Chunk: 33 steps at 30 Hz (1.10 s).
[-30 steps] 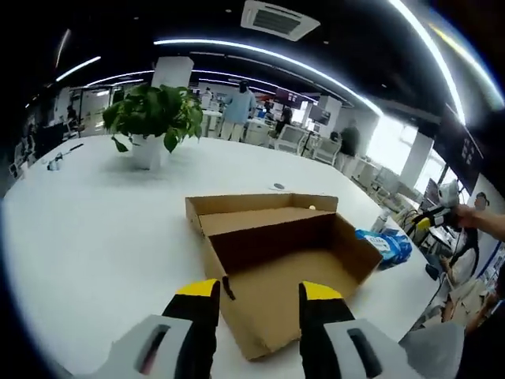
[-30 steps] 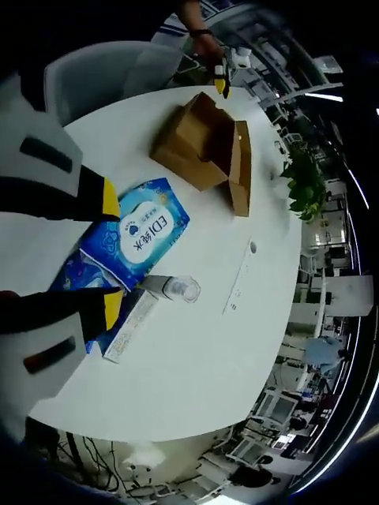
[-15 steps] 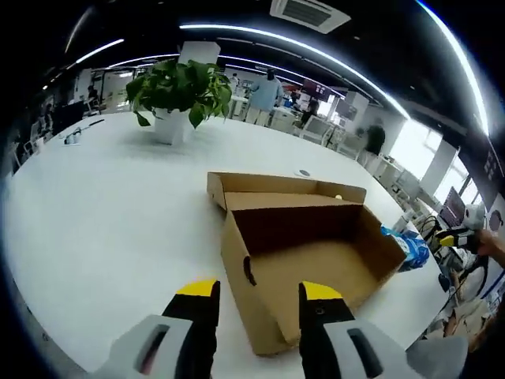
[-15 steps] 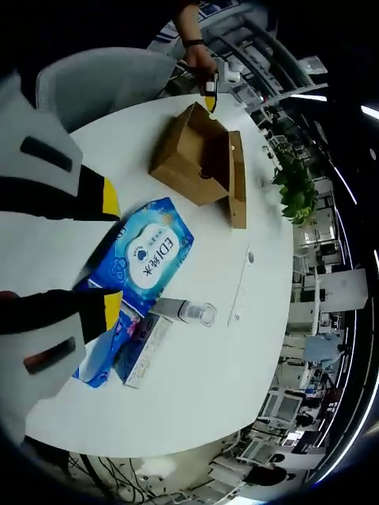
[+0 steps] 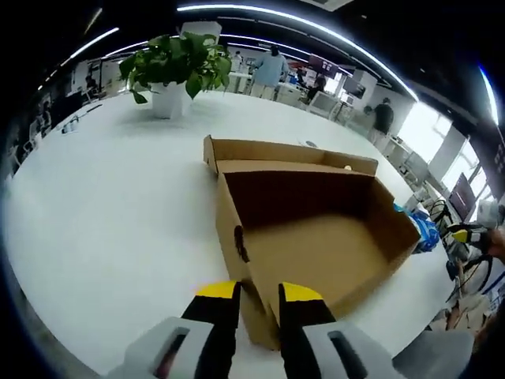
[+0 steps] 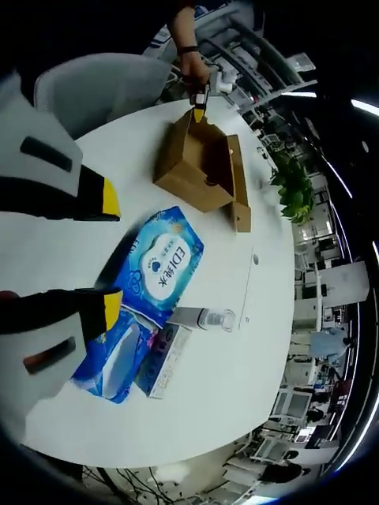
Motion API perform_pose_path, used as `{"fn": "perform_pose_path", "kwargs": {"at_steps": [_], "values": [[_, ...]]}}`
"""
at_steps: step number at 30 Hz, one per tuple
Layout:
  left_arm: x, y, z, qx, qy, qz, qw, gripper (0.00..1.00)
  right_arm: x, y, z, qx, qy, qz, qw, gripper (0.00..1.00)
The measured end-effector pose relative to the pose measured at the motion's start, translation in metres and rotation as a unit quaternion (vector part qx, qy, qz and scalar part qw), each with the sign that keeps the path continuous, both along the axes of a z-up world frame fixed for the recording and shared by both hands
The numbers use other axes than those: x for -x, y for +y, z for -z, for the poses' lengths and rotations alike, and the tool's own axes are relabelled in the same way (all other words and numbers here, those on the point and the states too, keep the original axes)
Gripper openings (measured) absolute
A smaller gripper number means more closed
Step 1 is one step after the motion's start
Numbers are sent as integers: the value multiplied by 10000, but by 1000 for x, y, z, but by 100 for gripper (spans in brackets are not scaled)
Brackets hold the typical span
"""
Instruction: Operate the shoe box by opening the lid, removing the specified soft item, and placing it in the target area until the item is outside and the box remains undamaged.
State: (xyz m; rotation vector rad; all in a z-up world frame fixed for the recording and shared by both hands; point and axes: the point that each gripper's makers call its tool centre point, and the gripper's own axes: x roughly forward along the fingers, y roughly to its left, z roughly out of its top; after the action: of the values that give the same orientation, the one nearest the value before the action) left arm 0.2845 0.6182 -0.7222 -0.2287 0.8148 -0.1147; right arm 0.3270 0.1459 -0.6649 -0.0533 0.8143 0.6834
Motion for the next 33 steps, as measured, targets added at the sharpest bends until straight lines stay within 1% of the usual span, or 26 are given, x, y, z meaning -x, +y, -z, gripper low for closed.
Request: {"fn": "perform_pose_path", "kwargs": {"at_steps": [3, 5, 8, 13, 20, 26, 28, 33], "values": [[1, 0, -1, 32, 4, 35, 10000, 19, 1, 6, 3, -61, 50, -6, 10000, 30], [2, 0, -1, 16, 11, 95, 10000, 19, 0, 14, 3, -181, 97, 6, 9998, 30], [3, -1, -1, -52, 35, 203, 9998, 19, -3, 28, 3, -228, 110, -52, 9997, 30], [7, -3, -1, -43, 35, 306, 9995, 19, -17, 58, -5, -446, 59, -139, 9989, 30], [11, -5, -1, -56, 57, 433, 9990, 19, -38, 102, -13, -520, -53, -333, 9981, 30], [16, -6, -1, -44, 77, 522, 9986, 19, -58, 134, -18, -614, -138, -443, 9970, 30], [17, -7, -1, -30, 82, 532, 9985, 19, -63, 143, -17, -652, -139, -480, 9966, 30], [19, -7, -1, -28, 97, 567, 9983, 19, -79, 155, -14, -646, -129, -456, 9968, 31]]}}
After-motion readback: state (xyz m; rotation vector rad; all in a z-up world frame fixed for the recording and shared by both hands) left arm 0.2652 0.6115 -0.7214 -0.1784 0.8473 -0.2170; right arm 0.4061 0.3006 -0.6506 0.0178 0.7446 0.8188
